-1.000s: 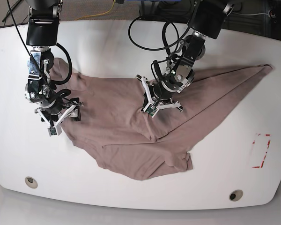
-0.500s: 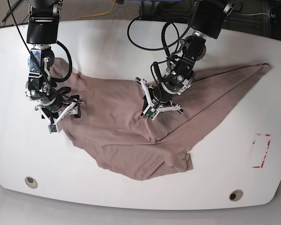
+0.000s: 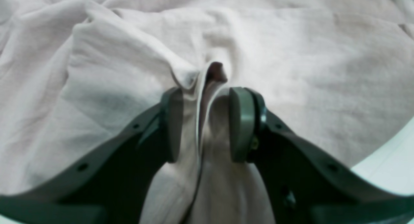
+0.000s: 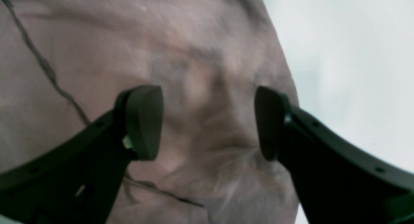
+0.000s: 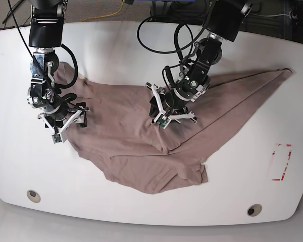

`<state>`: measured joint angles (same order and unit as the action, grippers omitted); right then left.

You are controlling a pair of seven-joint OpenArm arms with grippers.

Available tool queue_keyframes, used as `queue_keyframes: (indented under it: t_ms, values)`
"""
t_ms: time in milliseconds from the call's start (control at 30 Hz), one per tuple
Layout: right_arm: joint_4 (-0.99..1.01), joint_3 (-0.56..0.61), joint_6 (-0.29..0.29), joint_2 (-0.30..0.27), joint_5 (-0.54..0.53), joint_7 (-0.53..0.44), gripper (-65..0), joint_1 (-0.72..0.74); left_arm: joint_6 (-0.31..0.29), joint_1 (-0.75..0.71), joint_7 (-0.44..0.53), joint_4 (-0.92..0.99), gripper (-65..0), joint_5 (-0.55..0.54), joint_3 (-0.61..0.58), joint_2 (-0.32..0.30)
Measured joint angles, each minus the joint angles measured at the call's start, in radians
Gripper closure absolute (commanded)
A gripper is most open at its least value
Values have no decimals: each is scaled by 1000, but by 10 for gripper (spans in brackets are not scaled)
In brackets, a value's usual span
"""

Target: Layout the t-shirt on the table in an organized manner, then fold the t-shirt properly

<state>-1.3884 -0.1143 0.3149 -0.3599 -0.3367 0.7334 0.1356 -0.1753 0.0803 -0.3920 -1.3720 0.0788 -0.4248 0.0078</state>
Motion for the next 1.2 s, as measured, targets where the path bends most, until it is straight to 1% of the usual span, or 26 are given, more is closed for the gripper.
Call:
queue_keyframes:
  t_ms: [700,800,933,1200]
  values:
    - [0,0,0,0,0,0,-425,0,0,3,1,0,-228,-1,1,0]
    - [0,0,0,0,0,0,-425,0,0,3,0,0,-228,-27,3,2]
    - [0,0,0,0,0,0,-425,0,-2,5,0,-3,-228,-97,11,8]
    - [0,0,0,0,0,0,-425,0,-4,8,8,-8,-228,-99,16,10]
